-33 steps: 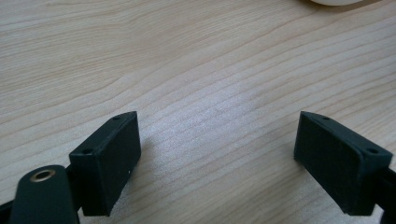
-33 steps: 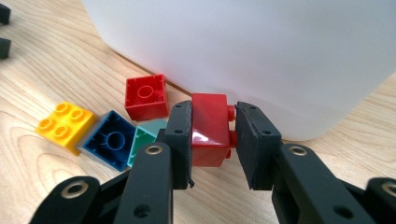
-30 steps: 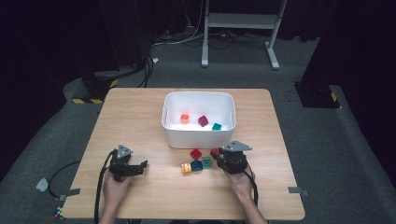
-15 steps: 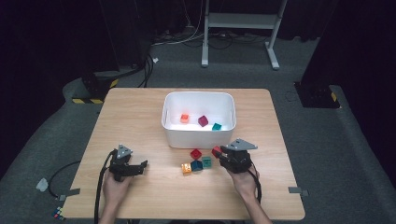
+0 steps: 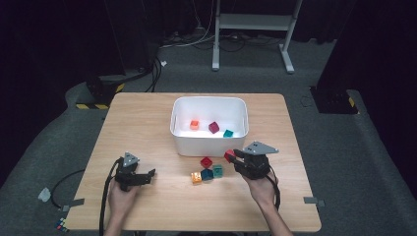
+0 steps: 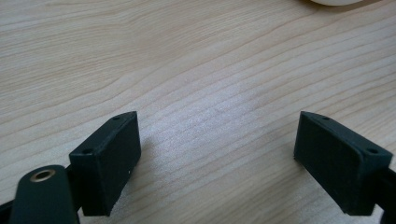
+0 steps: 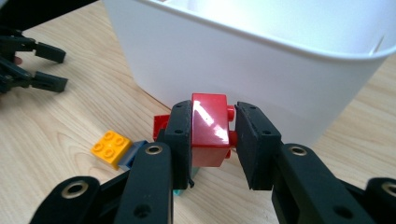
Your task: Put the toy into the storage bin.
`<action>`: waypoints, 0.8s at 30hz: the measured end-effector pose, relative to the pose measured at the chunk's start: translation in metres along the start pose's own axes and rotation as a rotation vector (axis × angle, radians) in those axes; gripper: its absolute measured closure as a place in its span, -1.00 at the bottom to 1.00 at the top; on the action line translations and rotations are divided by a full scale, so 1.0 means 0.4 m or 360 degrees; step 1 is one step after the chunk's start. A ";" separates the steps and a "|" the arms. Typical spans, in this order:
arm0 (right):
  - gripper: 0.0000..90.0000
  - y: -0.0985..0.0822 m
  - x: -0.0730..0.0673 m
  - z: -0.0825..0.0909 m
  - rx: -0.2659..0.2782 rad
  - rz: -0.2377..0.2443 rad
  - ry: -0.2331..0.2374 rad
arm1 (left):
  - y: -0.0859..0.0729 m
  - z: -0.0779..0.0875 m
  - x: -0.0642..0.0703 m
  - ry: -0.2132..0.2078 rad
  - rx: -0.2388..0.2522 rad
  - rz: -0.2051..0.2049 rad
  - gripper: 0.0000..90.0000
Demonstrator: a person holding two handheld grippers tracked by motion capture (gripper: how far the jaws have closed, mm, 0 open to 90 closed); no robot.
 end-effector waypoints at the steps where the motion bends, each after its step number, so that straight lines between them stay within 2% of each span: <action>1: 0.51 0.006 -0.002 0.004 0.0003 0.0003 0.0008 | 0.000 0.000 0.000 0.0000 0.0001 0.0001 -0.67; 10: 0.51 0.064 -0.012 0.030 0.0043 0.0020 0.0083 | 0.000 0.000 0.000 0.0000 0.0000 0.0001 -0.67; 18: 0.50 0.105 -0.021 0.039 0.0052 0.0051 0.0107 | 0.000 0.000 0.000 0.0000 0.0000 0.0001 -0.67; 24: 0.51 0.130 -0.016 0.045 0.0067 0.0035 0.0130 | 0.000 0.000 0.000 0.0000 0.0000 0.0000 -0.67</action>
Point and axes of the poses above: each handheld gripper's, and its own axes: z roughly backward along the jaws, y roughly out of its top, x roughly to its right, the point moved 8 cm from there along -z, roughly forward along the jaws, and after that the axes turned 6 degrees about z, right-handed, at the moved point
